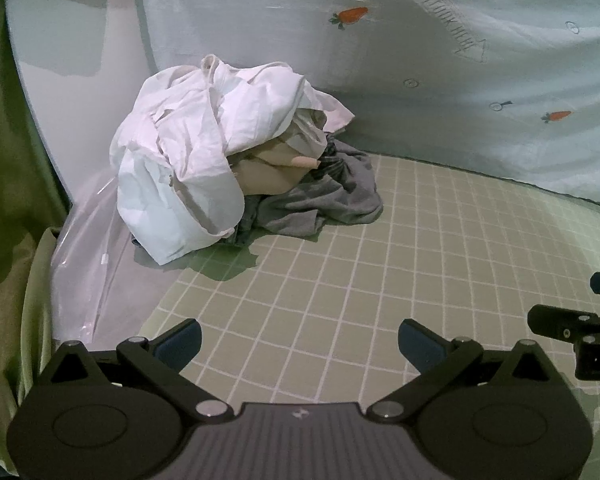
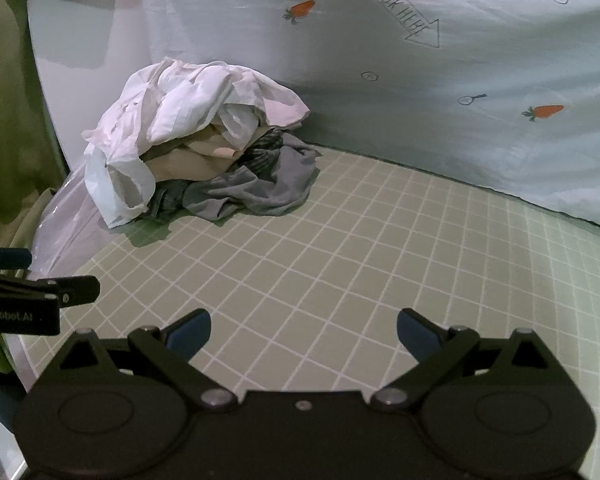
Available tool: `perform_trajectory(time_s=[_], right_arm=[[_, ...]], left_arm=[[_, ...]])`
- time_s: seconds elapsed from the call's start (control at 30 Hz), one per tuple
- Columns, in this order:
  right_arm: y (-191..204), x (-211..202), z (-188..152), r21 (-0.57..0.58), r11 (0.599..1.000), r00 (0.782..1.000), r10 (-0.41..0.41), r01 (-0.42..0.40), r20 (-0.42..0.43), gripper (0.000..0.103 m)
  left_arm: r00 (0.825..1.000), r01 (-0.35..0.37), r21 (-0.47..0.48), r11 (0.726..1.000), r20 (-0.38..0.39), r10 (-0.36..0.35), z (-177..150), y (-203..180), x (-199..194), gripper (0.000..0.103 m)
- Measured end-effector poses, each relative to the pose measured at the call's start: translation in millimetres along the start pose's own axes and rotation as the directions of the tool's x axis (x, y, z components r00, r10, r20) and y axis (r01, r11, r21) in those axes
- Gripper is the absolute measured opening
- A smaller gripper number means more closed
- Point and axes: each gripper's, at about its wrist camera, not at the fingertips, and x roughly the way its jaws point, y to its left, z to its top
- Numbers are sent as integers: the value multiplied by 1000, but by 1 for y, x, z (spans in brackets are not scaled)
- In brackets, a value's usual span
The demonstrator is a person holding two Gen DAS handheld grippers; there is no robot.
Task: Fold clothes
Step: 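Move both grippers toward the white shirt on the clothes pile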
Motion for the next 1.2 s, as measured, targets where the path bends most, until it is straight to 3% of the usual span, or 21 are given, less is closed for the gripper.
perform_trajectory(time_s=[1.2], right_arm=[[-8, 7, 0, 17, 1000, 1000, -13, 13, -20, 101]], left_arm=[[1000, 0, 2, 1000, -19, 0, 0, -4, 6, 103]])
